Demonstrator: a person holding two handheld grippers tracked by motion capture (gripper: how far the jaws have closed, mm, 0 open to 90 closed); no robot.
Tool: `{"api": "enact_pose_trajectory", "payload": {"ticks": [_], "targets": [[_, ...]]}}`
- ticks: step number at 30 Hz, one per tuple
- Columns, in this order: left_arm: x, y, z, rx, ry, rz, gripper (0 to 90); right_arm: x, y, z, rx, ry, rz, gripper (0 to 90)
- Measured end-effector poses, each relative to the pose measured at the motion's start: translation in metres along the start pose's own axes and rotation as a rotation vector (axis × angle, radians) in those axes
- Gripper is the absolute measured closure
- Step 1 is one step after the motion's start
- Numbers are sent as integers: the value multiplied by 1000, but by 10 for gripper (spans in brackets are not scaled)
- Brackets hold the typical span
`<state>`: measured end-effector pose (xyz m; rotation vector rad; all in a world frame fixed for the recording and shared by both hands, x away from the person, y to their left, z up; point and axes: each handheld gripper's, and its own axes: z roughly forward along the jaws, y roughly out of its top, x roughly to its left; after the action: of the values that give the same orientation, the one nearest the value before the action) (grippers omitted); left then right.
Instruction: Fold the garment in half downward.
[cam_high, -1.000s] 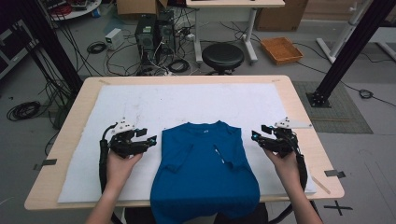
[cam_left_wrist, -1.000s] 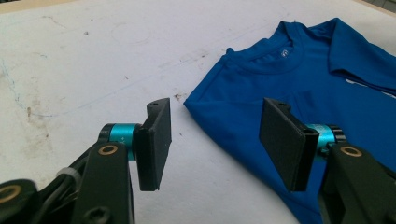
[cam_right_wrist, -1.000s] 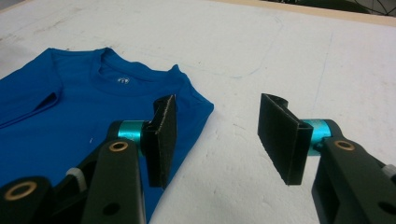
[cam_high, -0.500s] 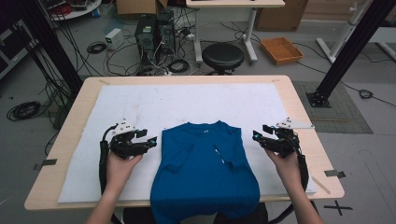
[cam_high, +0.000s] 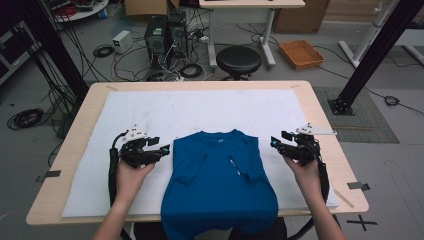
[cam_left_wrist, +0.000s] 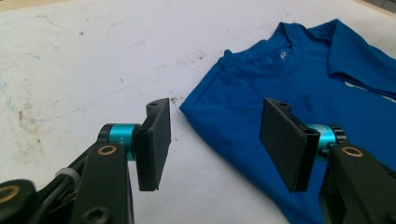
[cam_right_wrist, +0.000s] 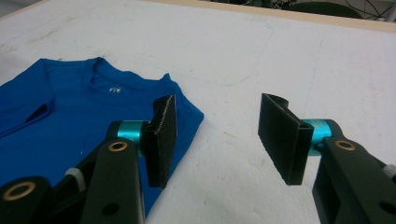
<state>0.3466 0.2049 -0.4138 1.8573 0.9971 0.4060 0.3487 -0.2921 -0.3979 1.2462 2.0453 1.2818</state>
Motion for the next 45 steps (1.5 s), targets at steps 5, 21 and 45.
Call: {"api": "enact_pose_trajectory", "payload": {"ticks": [5, 21, 45], "targets": [[6, 7, 9, 5, -9, -45, 434, -4, 2, 11, 17, -5, 19, 495], [7, 29, 69, 98, -51, -88, 457, -3, 15, 66, 136, 36, 48, 594], [5, 30, 99, 163, 13, -61, 582, 10, 22, 103, 230, 8, -29, 705]]}}
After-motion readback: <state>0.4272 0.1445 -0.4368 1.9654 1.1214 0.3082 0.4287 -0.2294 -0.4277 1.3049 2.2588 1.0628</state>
